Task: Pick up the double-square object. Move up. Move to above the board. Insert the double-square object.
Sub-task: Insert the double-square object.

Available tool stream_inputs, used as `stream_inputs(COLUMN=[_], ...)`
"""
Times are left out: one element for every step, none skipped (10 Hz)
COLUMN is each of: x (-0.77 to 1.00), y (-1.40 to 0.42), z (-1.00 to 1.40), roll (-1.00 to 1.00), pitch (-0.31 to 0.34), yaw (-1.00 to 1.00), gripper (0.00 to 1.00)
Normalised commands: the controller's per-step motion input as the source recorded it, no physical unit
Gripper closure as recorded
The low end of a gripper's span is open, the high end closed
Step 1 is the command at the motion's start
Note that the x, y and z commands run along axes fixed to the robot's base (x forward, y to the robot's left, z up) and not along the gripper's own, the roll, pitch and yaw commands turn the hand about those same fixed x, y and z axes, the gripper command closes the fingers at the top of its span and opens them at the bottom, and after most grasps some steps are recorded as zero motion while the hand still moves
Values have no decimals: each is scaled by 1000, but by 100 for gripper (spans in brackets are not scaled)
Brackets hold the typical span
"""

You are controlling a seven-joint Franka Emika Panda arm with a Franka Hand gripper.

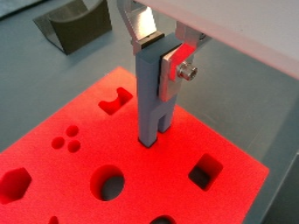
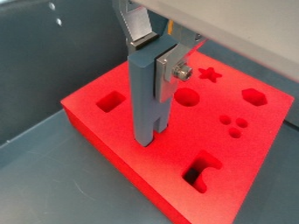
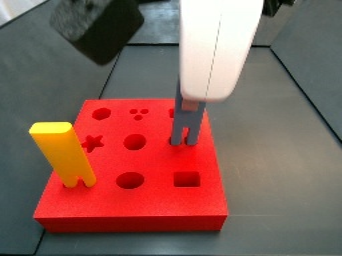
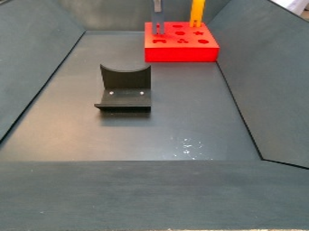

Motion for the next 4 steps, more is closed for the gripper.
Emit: stream_inputs(x=[0,-46,0,0], y=[0,-31,0,0], z=[-389,0,0,0], roll=[123,0,0,0], pitch=[0,-103,-9,0], yaw=[6,11,0,0], gripper=[100,100,100,100])
